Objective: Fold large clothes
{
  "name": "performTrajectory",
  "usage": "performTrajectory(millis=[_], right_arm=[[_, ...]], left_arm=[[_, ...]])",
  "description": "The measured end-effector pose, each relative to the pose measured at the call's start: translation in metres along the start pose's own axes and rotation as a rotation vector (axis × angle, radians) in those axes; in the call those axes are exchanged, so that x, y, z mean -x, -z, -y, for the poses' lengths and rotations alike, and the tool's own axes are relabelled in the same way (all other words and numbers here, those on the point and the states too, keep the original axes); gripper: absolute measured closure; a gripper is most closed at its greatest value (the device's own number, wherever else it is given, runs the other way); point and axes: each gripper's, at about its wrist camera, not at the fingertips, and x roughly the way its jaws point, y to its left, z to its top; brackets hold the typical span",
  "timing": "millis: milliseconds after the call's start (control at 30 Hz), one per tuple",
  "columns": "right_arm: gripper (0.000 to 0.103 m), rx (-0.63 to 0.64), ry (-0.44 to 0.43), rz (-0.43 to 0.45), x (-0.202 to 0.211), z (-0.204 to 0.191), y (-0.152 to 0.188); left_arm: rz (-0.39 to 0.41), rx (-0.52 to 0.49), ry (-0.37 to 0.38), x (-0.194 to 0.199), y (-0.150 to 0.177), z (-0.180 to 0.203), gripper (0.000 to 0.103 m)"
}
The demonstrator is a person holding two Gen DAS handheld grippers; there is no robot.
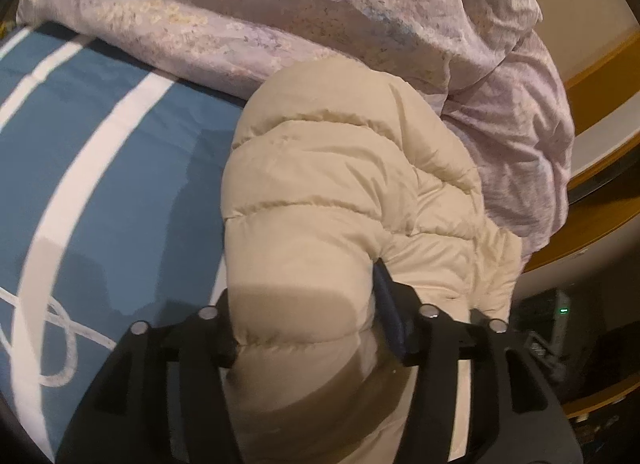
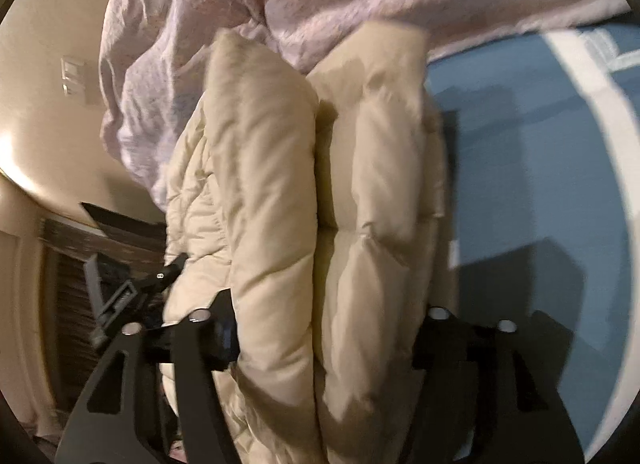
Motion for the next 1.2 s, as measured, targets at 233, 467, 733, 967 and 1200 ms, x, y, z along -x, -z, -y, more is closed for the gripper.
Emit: performTrajectory(millis=[233, 467, 733, 967, 1200], right_arm=[[0.031, 0.05, 0.174, 0.125, 0.045, -0.01, -0.004], [0.031, 0.158, 0.228, 0.24, 0.055, -0.05, -0.019], [0.038, 0.413, 0.288, 0.2, 0.009, -0.108, -0.004], [0.045, 0.492, 0.393, 0.182, -0.02, -0.107, 0.001], [0.048, 0.493, 0.451, 0.192, -0.034, -0.09, 0.005]], left_arm=[[0.058, -0.135, -0.193, 0.013, -0.003, 0.019, 0.031], [0.154, -0.255, -0.295, 0.03, -0.006, 0.049, 0.02], [0.173, -0.368, -0.344, 0.016, 0.004, 0.072, 0.018], [0.166, -0.429, -0.382, -0.002, 0.009, 0.079, 0.018], [0.155, -0.466, -0.399, -0.018, 0.013, 0.076, 0.014]])
